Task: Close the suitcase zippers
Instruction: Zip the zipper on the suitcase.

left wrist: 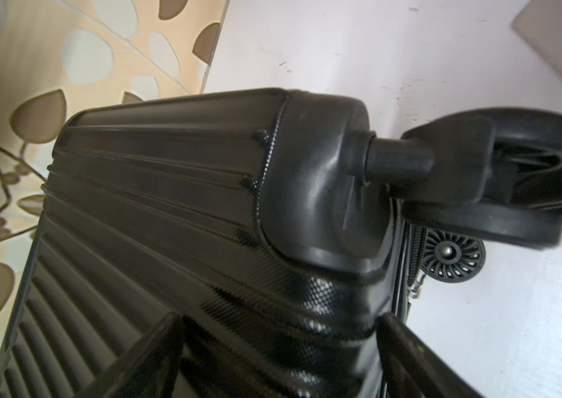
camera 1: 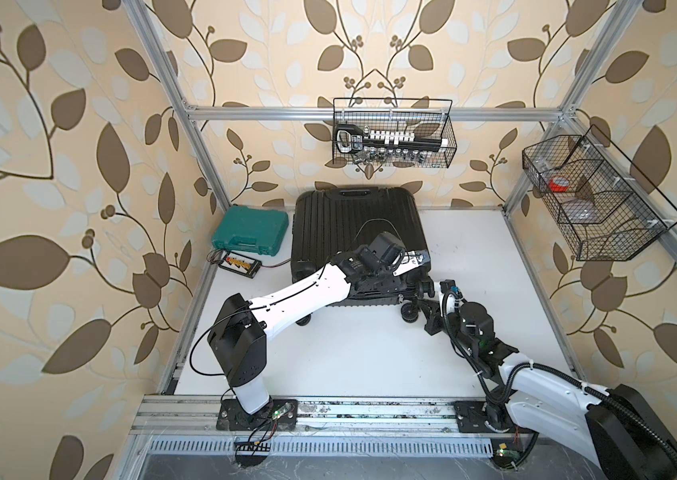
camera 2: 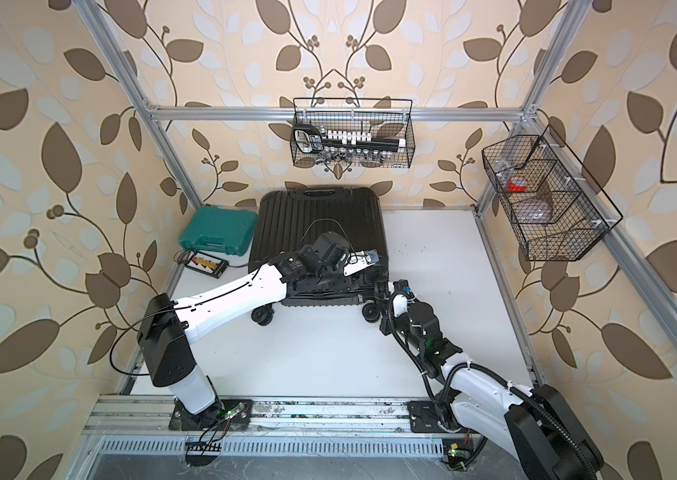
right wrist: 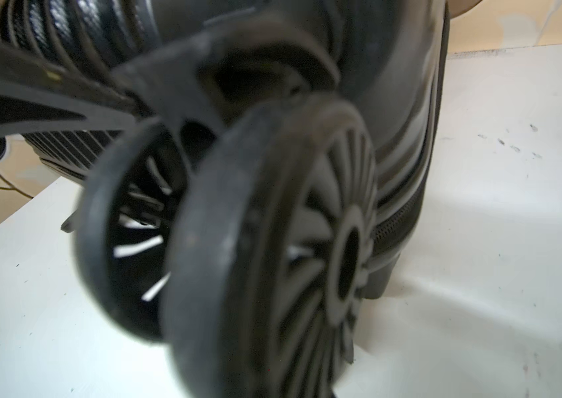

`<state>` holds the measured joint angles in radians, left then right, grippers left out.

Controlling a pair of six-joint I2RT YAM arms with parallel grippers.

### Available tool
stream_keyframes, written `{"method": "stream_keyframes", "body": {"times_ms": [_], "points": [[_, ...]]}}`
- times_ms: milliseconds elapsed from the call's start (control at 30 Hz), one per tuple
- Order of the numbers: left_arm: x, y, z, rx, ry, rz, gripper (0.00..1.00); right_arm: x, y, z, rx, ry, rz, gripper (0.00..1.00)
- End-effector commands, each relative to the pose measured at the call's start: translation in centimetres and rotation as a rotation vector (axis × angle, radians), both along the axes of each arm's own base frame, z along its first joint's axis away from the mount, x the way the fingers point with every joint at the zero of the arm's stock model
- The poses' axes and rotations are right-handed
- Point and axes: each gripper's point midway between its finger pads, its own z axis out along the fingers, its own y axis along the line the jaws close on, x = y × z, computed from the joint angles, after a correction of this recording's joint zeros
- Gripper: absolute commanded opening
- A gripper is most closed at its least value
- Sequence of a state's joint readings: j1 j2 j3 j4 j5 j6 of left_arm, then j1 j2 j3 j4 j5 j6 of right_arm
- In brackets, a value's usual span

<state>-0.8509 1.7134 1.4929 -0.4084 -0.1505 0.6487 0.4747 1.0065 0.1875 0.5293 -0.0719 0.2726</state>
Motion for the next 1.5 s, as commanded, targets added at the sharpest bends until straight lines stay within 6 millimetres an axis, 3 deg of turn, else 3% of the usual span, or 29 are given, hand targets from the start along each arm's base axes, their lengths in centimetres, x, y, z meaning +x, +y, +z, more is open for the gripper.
{"method": "stream_keyframes", "body": {"times_ms": [0,600,1100,1267,1467], "points": [[3.4,-0.6,0.4,-0.092,-0.035,0.124,0.88,-2.0,3.1,1.0,0.074,-0.022,0.184,0.0],[3.7,-2.4,-1.7,-0.118,0.039,0.113,0.87,-2.9,6.0,1.1,0.05,-0.031,0.294,0.0],[3.4,-2.6,-3.2,-0.103,0.08,0.104,0.87,-3.7,7.8,1.3,0.051,-0.038,0.387,0.0],[3.1,-2.8,-3.1,-0.107,0.093,0.086,0.86,-3.4,7.3,0.9,0.033,-0.028,0.347,0.0],[2.2,-3.5,-1.2,-0.163,0.1,0.036,0.87,-2.0,4.7,0.2,-0.015,-0.015,0.179,0.0]]}}
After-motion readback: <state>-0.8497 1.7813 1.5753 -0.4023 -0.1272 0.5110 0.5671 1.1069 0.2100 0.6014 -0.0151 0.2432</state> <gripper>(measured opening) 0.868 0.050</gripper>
